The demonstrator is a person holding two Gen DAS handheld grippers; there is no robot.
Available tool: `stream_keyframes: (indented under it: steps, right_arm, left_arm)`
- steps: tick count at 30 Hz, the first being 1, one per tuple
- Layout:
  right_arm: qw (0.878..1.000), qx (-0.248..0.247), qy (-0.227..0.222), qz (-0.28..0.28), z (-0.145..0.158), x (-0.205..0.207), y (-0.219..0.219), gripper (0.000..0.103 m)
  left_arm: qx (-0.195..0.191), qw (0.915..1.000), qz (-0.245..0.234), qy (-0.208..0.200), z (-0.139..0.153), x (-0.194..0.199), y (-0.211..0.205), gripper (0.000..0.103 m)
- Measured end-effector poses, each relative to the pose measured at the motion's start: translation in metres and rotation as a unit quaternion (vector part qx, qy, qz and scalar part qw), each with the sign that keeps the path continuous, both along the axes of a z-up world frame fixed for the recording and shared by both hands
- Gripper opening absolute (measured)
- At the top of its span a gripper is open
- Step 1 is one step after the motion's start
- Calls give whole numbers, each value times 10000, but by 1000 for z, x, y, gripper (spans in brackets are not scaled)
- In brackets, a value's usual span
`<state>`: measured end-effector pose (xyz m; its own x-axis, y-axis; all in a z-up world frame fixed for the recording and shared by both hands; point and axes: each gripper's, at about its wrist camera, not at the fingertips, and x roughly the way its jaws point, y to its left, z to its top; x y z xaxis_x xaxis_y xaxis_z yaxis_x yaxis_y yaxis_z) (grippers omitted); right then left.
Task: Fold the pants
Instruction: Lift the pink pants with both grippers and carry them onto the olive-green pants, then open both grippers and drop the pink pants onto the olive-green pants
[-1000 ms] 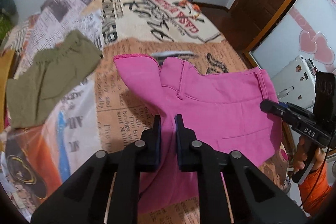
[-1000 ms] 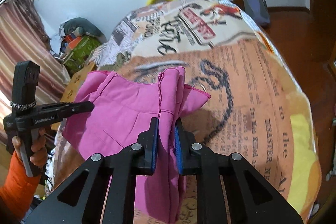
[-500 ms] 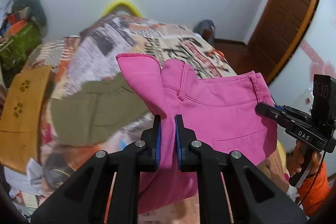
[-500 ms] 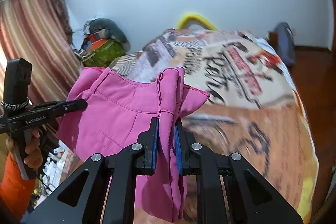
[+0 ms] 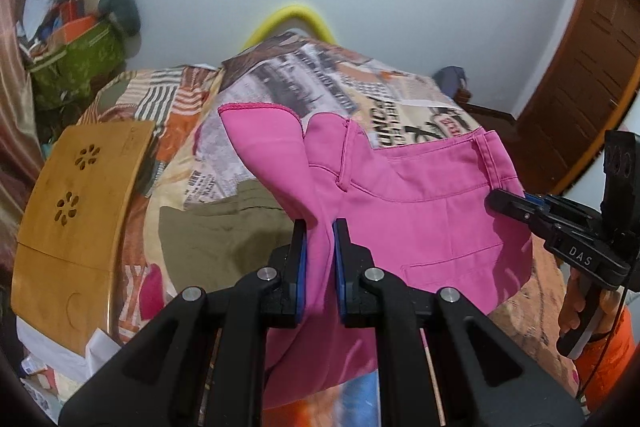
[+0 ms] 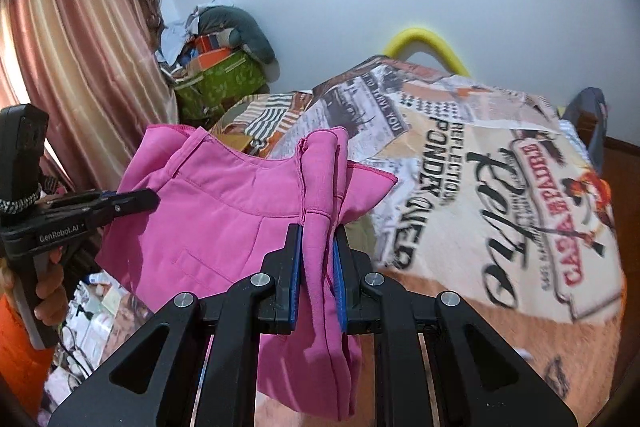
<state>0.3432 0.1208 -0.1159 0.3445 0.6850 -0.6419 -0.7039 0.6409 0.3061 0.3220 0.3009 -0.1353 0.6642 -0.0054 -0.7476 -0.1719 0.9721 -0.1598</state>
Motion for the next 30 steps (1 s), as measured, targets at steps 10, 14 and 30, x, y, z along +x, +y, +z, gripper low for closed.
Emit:
stream_keyframes:
  steps: [10,14,30]
  right_arm:
    - [9957,-839,256,296,-73,40,67,12]
    - [9910,-1215,354,425,-99,49,82,13]
    - [9831,-1790,261,289,-98,50,58,31]
  left_arm:
    - [-180,9981,222,540,-86,48,54,11]
    - [-233,9954,260,892,-125,62,62,11]
    - [517,9846,615,1549,-157,47,83,50]
